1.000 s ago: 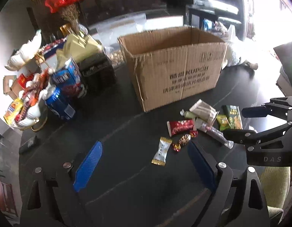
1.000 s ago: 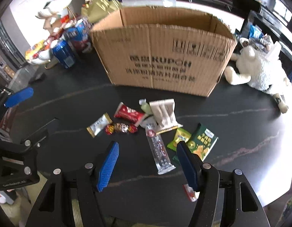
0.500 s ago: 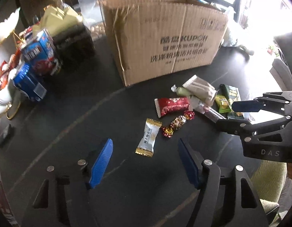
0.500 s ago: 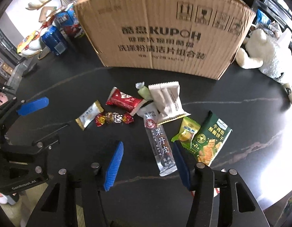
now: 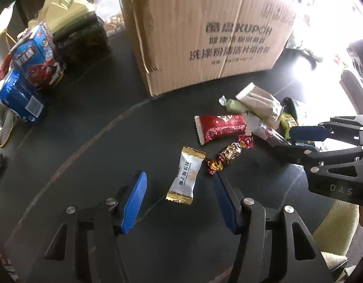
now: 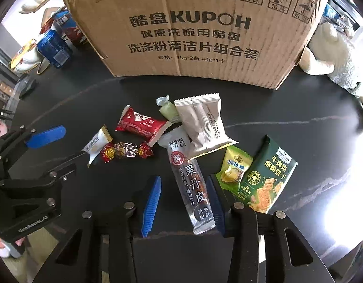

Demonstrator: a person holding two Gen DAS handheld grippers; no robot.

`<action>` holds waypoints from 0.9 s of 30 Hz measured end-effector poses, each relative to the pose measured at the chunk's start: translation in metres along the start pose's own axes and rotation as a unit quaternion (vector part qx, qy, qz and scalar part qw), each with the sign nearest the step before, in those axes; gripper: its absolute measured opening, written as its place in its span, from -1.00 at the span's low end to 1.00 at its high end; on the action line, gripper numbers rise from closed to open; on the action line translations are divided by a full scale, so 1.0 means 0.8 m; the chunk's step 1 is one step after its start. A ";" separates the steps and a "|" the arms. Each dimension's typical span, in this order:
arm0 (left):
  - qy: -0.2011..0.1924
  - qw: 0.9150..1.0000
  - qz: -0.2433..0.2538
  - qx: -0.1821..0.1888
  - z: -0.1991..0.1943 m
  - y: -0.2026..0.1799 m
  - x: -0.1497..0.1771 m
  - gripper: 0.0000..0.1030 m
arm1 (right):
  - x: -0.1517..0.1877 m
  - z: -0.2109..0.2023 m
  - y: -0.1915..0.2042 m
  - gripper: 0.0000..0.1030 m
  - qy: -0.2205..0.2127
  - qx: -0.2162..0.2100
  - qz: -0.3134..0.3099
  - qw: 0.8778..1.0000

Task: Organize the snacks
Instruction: 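Withdraw both tools from the box back toward the remaining snacks, then grasp the white-gold candy with the left tool while the right tool grasps the brown fruit-roll bar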

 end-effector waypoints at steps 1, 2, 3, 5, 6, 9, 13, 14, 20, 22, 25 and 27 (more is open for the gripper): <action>0.003 1.000 0.000 -0.001 0.003 0.000 -0.001 0.12 | 0.000 0.002 0.000 -0.19 0.001 -0.001 0.001 1.000; 0.006 1.000 -0.002 -0.002 0.007 0.001 -0.001 0.11 | -0.001 0.003 -0.001 -0.19 0.002 -0.001 0.002 1.000; 0.008 1.000 -0.005 -0.002 0.010 0.002 -0.001 0.09 | -0.002 0.006 -0.001 -0.19 0.004 -0.001 0.003 1.000; 0.010 1.000 -0.013 0.003 0.014 0.004 -0.003 0.00 | 0.000 0.007 -0.005 -0.22 0.006 -0.001 0.004 1.000; 0.011 1.000 -0.015 0.004 0.015 0.004 -0.004 0.00 | -0.002 0.009 -0.006 -0.25 0.007 -0.003 0.004 1.000; 0.014 1.000 -0.019 0.004 0.020 0.007 -0.007 -0.09 | -0.003 0.013 -0.006 -0.26 0.011 -0.010 0.011 1.000; 0.024 0.999 -0.023 0.007 0.028 0.010 -0.007 -0.21 | -0.005 0.017 -0.004 -0.26 0.014 -0.009 0.010 1.000; 0.025 0.999 -0.024 0.007 0.029 0.011 -0.007 -0.25 | -0.006 0.017 -0.004 -0.27 0.014 -0.009 0.010 1.000; 0.029 0.999 -0.030 0.007 0.035 0.013 -0.009 -0.57 | -0.013 0.022 -0.004 -0.33 0.021 -0.014 0.013 1.000; 0.030 0.999 -0.031 0.009 0.037 0.011 -0.010 -0.59 | -0.014 0.024 -0.004 -0.39 0.023 -0.019 0.018 0.999; 0.030 0.999 -0.035 0.010 0.037 0.011 -0.009 -0.61 | -0.011 0.022 -0.007 -0.48 0.024 -0.021 0.018 0.999; 0.025 0.999 -0.038 0.009 0.034 0.011 -0.009 -0.61 | -0.009 0.019 -0.012 -0.51 0.022 -0.021 0.021 0.999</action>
Point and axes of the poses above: each gripper's, at about its wrist camera, not at the fingertips, and z roughly the way its jaws point, y to its left, x to its underside, the point moved 8 cm from there along z, roughly the way its jaws point, and after that the axes turned 7 degrees about x, right-handed, at the moved point
